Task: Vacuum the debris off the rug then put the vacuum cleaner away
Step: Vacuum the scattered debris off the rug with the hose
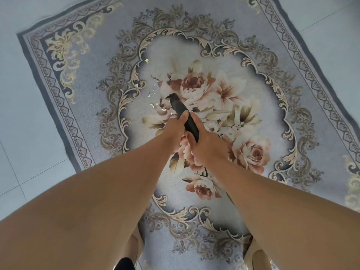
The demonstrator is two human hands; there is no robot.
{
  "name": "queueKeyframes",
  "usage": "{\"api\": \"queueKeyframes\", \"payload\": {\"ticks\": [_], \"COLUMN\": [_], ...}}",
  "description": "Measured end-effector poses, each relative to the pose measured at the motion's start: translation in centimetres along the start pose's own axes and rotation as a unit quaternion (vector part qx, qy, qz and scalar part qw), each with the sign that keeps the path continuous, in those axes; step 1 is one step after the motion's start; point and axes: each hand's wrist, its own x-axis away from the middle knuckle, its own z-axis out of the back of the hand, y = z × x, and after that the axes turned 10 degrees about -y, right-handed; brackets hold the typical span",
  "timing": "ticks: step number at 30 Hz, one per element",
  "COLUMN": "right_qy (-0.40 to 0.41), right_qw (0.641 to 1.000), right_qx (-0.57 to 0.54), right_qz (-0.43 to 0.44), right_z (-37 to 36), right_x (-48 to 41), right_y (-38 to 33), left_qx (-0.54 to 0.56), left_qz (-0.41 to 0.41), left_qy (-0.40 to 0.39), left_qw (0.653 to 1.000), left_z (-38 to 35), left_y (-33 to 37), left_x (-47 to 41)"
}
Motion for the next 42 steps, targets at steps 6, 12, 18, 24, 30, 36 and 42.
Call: {"api": "queueKeyframes", "payload": {"ticks": [6,12,18,24,30,36,42], "right_qy": [-0.002,0.018,-0.011,-0.02,-0.049,-0.012,-0.004], "right_qw": [0.999,0.999,0.999,0.999,0.998,0.999,0.997], "right_qx": [-0.028,-0.019,0.007,0.002,0.007,0.019,0.062], "right_qz": [0.016,0.02,0.042,0.04,0.036,0.04,0.036], "right_z": [-1.2,-2.1,-2.6,-3.6,-2.8,-2.2,-3.6], "right_x": [2.6,1.4,-0.5,1.8,4.2,4.9,3.9], "right_y": [0.5,-2.3,-5.0,-2.8,-0.5,-1.4,-2.6], "left_qx": [-0.05,-0.019,-0.017,-0.005,-0.004,0.005,0.05], "left_qz": [0.001,-0.006,0.001,0.018,0.03,-0.004,0.01], "left_qy": [-0.033,-0.033,-0.016,-0.028,-0.04,-0.045,-0.063], "left_qw": [0.998,0.999,1.0,0.999,0.999,0.999,0.997], "left_z": [0.5,3.5,6.8,4.9,2.7,3.1,5.2], "left_y": [-2.5,-1.5,-0.3,-2.5,-4.5,-4.4,-3.8], "left_x": [0.7,0.5,0.1,1.5,2.7,3.2,3.4]}}
